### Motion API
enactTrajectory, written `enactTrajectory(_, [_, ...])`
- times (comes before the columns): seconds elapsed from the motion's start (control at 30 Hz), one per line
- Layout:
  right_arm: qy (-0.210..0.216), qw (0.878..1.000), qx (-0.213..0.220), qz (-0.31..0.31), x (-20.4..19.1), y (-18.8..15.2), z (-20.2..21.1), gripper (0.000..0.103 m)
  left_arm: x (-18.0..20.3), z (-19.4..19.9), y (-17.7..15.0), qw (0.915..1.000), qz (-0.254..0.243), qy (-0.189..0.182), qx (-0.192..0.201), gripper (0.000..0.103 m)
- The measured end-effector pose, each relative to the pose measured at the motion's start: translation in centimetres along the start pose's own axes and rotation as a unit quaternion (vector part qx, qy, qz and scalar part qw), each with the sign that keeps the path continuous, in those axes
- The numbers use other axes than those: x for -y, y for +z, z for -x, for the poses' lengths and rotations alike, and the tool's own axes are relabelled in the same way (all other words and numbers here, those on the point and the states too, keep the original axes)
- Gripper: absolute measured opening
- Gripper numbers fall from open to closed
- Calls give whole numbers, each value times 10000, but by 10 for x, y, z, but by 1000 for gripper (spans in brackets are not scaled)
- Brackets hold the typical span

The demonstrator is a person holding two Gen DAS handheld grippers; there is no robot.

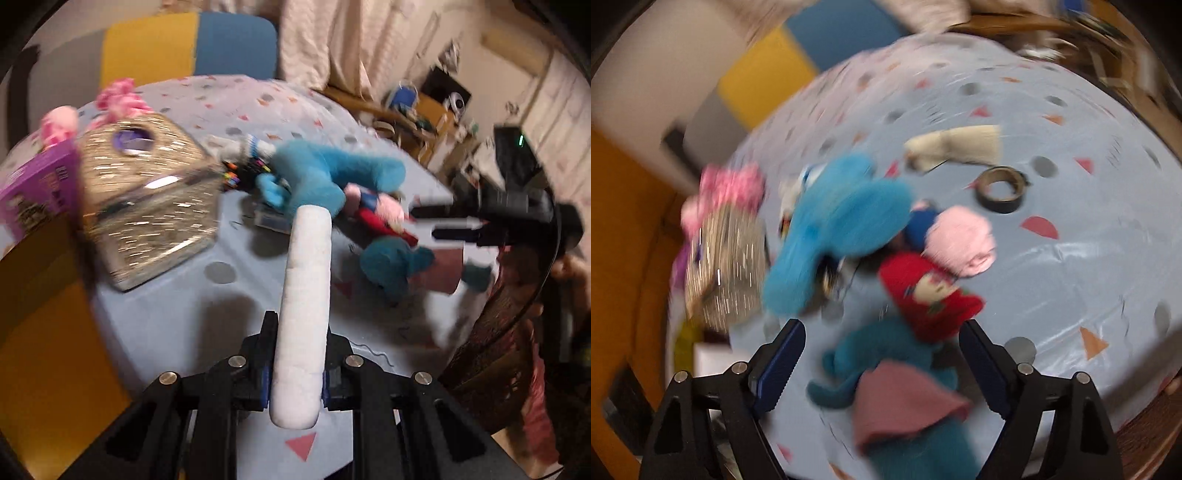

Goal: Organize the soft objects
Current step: 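Carry the sponge into the gold tray with left gripper while right grasps the blue bear, then lower the small blue bear into the gold tray and open the right gripper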

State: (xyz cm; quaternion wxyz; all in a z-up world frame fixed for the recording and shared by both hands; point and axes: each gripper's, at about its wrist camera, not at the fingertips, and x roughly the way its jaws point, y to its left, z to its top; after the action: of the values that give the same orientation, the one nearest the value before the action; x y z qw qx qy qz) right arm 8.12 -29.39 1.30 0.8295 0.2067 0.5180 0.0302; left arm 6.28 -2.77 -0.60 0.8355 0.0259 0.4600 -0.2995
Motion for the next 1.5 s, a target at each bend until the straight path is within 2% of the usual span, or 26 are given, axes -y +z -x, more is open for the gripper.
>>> enactTrajectory(0.1, [-180,9942,-647,841,-21,-7,-11,87,-17,25,-6,9990,330,-50,292,19])
enactTrajectory(0.17, [-667,9850,-952,1279,-29,-15,-22,87,-31,41,-11,9973,566,-55,472,19])
enactTrajectory(0.3, [-1518,9569,-1547,1932,-39,-31,-47,86,-63,66,-21,9924,981,127,731,19])
enactTrajectory(0.33, [-1626,9514,-1662,2021,-39,-34,-53,84,-72,73,-25,9906,1109,175,784,19])
enactTrajectory(0.37, [-1687,9485,-1716,2063,-40,-36,-56,76,-84,80,-30,9882,1259,226,838,19])
enactTrajectory(0.4, [-1778,9469,-1640,2119,-42,-35,-57,62,-95,84,-34,9857,1416,276,873,19])
enactTrajectory(0.5, [-1933,9420,-1570,2249,-45,-37,-64,43,-134,94,-47,9739,2030,407,934,19])
enactTrajectory(0.53, [-1995,9399,-1516,2320,-48,-39,-64,42,-144,97,-53,9701,2198,434,934,19])
enactTrajectory(0.73, [-2131,9342,-1435,2475,-60,-51,-74,37,-208,105,-71,9340,3388,605,965,20])
enactTrajectory(0.77, [-2137,9345,-1470,2439,-60,-52,-76,29,-212,104,-70,9311,3451,683,963,20])
enactTrajectory(0.83, [-2083,9376,-1468,2368,-63,-54,-79,29,-217,97,-62,9277,3538,708,963,20])
enactTrajectory(0.9, [-2009,9406,-1447,2323,-67,-56,-83,28,-223,85,-53,9222,3710,523,955,20])
enactTrajectory(0.93, [-2001,9410,-1444,2316,-67,-55,-80,28,-224,78,-47,9210,3748,489,947,24])
enactTrajectory(1.0, [-1981,9412,-1449,2320,-67,-54,-76,27,-226,63,-36,9204,3766,494,924,43])
enactTrajectory(1.03, [-1974,9413,-1450,2321,-67,-55,-77,27,-228,58,-32,9192,3803,444,917,57])
enactTrajectory(1.07, [-1964,9416,-1453,2318,-68,-56,-77,27,-230,50,-28,9167,3882,325,895,62])
enactTrajectory(1.13, [-1940,9423,-1462,2305,-67,-55,-78,27,-233,46,-21,9177,3854,343,899,64])
enactTrajectory(1.2, [-1917,9428,-1469,2300,-67,-55,-78,26,-226,49,-17,9254,3616,689,904,64])
enactTrajectory(1.27, [-1864,9438,-1471,2298,-66,-52,-81,26,-222,54,-19,9298,3465,823,935,64])
enactTrajectory(1.33, [-1788,9455,-1465,2292,-59,-47,-72,26,-214,64,-25,9353,3201,1154,974,65])
enactTrajectory(1.4, [-1668,9484,-1399,2305,-60,-47,-66,25,-206,73,-33,9379,2959,1510,999,66])
enactTrajectory(1.5, [-1396,9554,-1266,2274,-66,-49,-57,24,-196,83,-46,9362,2794,1880,1002,66])
